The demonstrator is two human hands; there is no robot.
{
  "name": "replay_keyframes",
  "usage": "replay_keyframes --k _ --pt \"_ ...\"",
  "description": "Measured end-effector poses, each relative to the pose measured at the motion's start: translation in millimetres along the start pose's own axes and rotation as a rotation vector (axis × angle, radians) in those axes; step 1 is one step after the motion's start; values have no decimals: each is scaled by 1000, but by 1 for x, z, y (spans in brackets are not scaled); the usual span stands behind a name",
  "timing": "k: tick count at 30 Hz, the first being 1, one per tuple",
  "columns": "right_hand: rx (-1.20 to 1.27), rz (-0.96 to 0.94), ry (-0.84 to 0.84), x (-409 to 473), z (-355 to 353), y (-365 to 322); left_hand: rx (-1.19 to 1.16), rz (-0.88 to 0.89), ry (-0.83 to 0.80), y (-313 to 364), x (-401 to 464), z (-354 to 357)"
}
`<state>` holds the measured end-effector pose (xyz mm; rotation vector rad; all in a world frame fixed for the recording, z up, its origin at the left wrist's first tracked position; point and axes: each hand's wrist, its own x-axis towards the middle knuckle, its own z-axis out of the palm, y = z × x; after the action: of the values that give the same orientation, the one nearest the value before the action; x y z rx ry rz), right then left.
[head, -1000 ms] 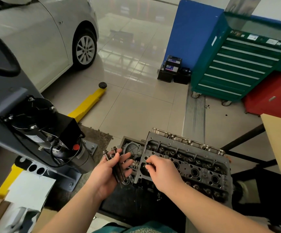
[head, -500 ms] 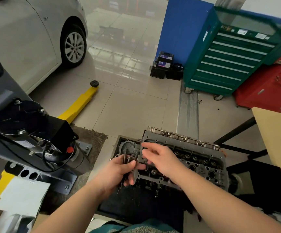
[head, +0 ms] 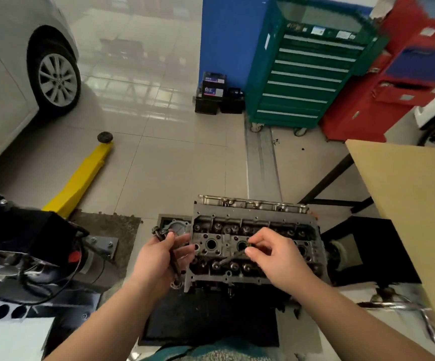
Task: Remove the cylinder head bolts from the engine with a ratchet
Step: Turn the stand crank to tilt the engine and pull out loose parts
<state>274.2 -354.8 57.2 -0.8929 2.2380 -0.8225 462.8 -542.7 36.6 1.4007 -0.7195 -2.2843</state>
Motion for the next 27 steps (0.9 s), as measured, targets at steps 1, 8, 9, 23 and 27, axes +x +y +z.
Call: replay_keyframes --k 1,8,9,23,27 --pt "-43 -24 21 -6 1 5 5 -14 -10 -2 2 2" --pt "-225 -214 30 -23 21 19 -9 -20 -60 -18 9 15" --pt "-234 -233 36 -23 24 19 5 -17 -67 -18 10 16" --pt "-459 -412 67 -21 49 9 73 99 -148 -12 7 10" --pt "-521 -368 130 -10 59 13 85 108 -194 -11 5 8"
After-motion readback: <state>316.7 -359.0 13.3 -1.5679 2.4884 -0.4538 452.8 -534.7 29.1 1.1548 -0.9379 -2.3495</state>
